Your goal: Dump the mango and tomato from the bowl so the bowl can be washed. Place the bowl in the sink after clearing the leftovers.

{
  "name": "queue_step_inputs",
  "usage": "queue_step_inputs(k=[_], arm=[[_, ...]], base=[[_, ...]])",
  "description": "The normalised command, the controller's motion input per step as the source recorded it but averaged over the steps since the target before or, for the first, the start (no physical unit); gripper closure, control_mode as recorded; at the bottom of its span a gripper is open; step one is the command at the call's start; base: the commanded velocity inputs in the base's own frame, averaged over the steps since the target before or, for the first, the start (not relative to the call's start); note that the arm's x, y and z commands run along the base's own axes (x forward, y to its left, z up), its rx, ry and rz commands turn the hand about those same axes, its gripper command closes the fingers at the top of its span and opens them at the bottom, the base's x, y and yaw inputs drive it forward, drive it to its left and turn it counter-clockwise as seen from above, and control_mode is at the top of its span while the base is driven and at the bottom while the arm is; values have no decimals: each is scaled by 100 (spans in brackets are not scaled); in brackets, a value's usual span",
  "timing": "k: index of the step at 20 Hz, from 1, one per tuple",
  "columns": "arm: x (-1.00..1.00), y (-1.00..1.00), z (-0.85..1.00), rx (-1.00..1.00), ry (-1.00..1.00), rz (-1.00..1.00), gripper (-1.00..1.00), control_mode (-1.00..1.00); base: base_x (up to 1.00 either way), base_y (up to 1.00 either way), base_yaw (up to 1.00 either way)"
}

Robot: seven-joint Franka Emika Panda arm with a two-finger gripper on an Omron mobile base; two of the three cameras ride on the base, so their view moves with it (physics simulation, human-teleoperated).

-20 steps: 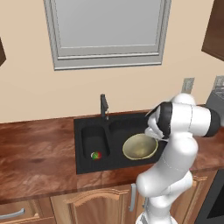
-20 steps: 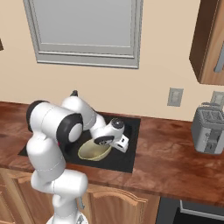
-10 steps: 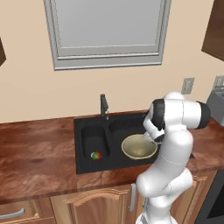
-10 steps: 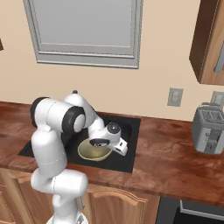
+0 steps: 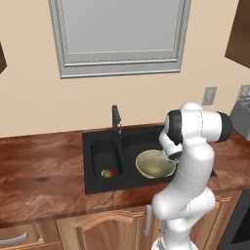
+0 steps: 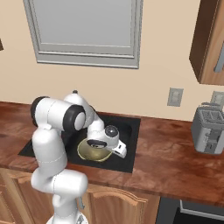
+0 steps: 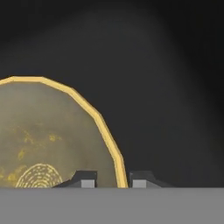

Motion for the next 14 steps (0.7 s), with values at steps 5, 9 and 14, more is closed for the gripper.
queue_step_inputs(k=[5,9,14], arm=[[0,0,70,0,-6,-7,-100,-100],[7,0,100,0,-7,-7,-100,-100],[1,0,100,0,-11,-3,-100,-100]], base=[[0,0,0],[0,0,0],[0,0,0]])
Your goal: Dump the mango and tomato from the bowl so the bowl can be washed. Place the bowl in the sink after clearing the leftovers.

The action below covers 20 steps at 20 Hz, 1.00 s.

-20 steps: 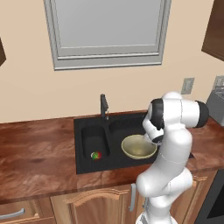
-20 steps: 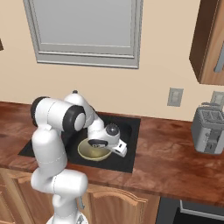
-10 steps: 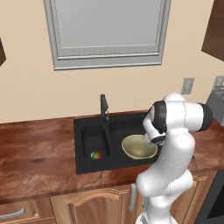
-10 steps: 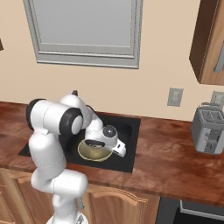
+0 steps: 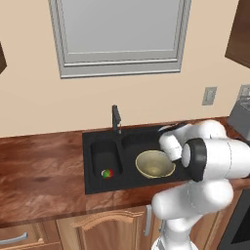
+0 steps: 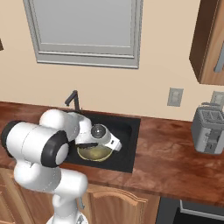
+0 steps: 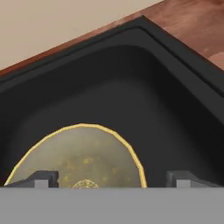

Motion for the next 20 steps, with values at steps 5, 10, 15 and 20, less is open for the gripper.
queue_step_inputs(k=[5,10,15,20], arm=[[0,0,100,0,-11,-1,-100,-100],[0,0,100,0,-8,0,-100,-100],[0,1,100,0,-9,0,-100,-100],[-4,11,100,0,-2,0,-100,-100]], base=[[0,0,0],[0,0,0],[0,0,0],[0,0,0]])
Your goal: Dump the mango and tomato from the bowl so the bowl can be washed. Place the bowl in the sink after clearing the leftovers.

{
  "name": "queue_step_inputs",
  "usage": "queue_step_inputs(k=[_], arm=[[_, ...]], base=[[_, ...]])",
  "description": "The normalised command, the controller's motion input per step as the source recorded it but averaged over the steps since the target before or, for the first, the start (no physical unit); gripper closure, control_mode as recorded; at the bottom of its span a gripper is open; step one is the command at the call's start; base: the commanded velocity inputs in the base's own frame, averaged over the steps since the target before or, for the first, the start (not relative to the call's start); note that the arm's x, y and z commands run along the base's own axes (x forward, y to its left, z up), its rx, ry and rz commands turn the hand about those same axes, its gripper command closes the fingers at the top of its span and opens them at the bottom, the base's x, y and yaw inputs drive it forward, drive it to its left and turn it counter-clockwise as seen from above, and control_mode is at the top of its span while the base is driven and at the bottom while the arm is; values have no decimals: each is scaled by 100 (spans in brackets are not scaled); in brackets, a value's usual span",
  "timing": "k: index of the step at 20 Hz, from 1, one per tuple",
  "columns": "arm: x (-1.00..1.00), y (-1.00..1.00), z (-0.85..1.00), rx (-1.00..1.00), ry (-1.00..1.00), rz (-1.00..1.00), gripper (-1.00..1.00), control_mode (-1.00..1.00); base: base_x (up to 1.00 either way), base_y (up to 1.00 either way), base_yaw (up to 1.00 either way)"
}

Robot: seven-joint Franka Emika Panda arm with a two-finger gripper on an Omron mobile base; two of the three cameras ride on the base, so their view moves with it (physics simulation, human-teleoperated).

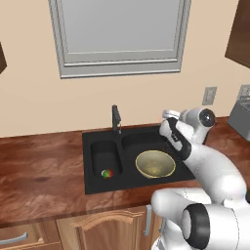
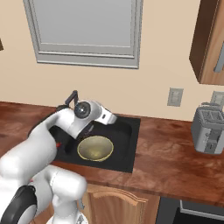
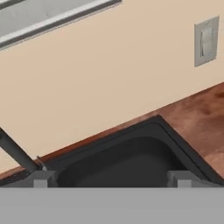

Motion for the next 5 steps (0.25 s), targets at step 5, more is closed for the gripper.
queue_step_inputs(k=[5], arm=[[-40,11,100,0,4,0,-100,-100]], base=[[0,0,0]])
